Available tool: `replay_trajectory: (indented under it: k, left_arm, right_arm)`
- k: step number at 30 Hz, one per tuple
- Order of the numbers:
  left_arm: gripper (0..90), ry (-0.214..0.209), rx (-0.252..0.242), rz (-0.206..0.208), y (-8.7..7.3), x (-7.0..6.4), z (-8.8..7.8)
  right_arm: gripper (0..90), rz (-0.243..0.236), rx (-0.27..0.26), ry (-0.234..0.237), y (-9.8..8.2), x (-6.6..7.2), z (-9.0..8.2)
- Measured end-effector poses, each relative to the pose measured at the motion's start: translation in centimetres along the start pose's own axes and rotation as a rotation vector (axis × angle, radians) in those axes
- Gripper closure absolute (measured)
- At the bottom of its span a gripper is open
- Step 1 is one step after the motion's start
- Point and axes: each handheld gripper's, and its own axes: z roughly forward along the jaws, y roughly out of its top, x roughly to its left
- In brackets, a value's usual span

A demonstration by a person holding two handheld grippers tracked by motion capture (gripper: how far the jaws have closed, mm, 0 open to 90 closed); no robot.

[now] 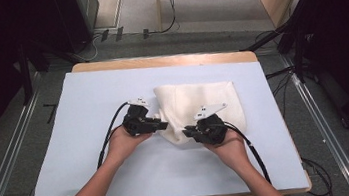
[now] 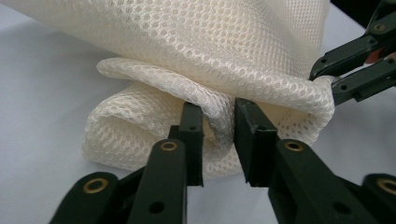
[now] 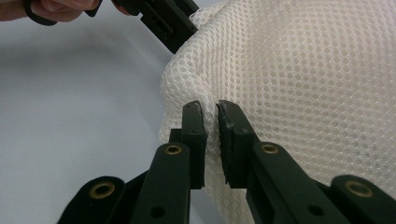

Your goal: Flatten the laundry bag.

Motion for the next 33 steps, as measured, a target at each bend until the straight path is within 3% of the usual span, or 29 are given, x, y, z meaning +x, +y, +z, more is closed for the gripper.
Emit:
replay_trajectory:
  k: [4, 13, 23, 26, 33]
  left_arm:
    - [86.3, -0.016, -0.007, -0.015, 0.1, 0.2, -0.1]
    - [87.1, 0.000, -0.043, -0.040, 0.6, 1.1, -2.0]
    - [87.3, 0.050, -0.117, -0.096, 0.6, 3.0, -5.2]
    - [87.4, 0.078, -0.151, -0.130, 0.3, 3.9, -6.8]
    - [87.4, 0.124, -0.175, -0.142, 0.0, 4.7, -8.5]
  right_arm:
    - [82.9, -0.002, -0.001, -0.002, 0.1, 0.0, -0.1]
    - [83.8, -0.014, -0.031, -0.002, 0.3, -0.2, -1.0]
    - [84.3, -0.027, -0.045, -0.030, 0.5, -0.6, -1.9]
    - [84.5, -0.026, -0.046, -0.048, 0.6, -0.7, -2.1]
    - [84.6, -0.009, -0.061, -0.068, 0.5, -1.6, -2.6]
